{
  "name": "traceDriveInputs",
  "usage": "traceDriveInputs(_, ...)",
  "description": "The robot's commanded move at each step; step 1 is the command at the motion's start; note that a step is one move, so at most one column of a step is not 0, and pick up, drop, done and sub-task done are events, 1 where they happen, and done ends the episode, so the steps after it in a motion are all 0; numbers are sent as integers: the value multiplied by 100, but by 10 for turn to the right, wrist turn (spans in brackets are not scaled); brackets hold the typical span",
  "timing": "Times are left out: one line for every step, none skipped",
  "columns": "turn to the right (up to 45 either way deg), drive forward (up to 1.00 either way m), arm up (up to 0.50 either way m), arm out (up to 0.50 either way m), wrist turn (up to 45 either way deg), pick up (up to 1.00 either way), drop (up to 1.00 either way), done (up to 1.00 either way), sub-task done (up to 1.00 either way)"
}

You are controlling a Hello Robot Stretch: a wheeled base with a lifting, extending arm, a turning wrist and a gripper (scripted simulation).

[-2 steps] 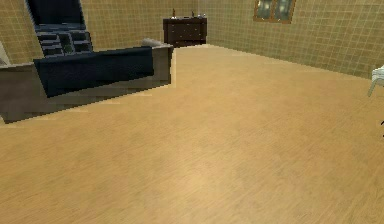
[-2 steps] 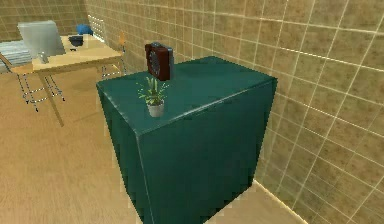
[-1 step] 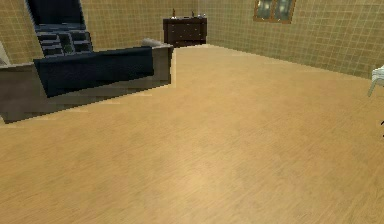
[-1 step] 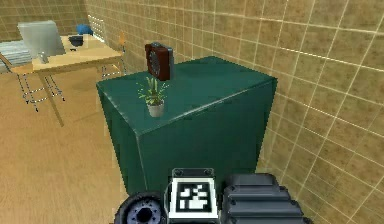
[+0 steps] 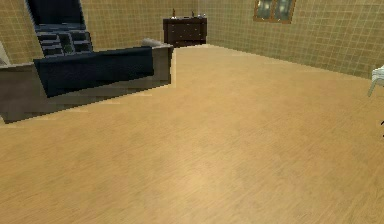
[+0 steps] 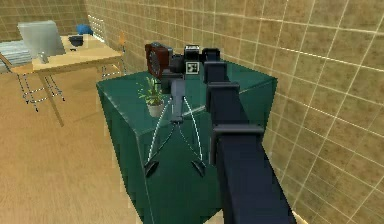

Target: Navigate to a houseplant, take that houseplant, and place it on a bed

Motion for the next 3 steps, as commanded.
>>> traceDriveInputs(0,0,0,0,450,0,0,0,0)
traceDriveInputs(0,0,0,0,450,0,0,0,0)
traceDriveInputs(0,0,0,0,450,0,0,0,0)
